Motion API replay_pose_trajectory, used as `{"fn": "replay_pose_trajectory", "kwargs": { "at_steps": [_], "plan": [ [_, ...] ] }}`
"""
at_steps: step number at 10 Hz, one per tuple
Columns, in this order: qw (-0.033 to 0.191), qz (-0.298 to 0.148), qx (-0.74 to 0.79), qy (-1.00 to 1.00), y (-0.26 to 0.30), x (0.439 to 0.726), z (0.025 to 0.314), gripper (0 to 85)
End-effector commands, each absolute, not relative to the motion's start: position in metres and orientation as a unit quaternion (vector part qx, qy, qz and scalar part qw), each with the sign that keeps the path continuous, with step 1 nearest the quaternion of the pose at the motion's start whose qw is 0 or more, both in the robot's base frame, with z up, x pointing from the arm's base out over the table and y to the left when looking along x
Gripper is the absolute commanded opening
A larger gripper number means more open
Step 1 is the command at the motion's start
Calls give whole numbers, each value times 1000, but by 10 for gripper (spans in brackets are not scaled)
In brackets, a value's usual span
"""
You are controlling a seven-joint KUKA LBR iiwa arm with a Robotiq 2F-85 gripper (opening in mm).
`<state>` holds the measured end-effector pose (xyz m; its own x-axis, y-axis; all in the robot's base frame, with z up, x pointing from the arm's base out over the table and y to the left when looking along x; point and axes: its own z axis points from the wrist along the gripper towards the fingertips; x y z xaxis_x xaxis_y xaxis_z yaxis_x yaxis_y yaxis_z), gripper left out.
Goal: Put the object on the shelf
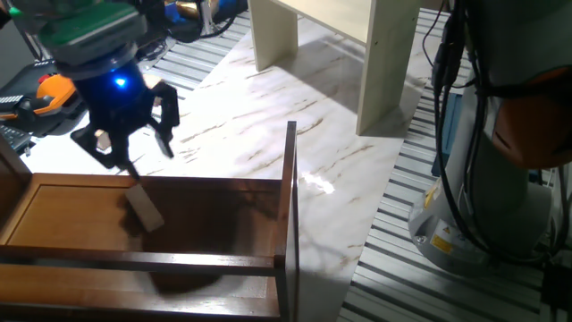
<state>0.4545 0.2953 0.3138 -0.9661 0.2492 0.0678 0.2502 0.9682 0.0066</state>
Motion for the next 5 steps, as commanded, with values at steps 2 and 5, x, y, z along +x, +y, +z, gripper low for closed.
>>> {"fn": "replay_pose_trajectory", "kwargs": {
  "at_steps": [2,5],
  "plan": [
    [24,-9,-88,-996,258,466,303,510],
    [6,4,-20,-1000,231,470,287,510]
  ]
}}
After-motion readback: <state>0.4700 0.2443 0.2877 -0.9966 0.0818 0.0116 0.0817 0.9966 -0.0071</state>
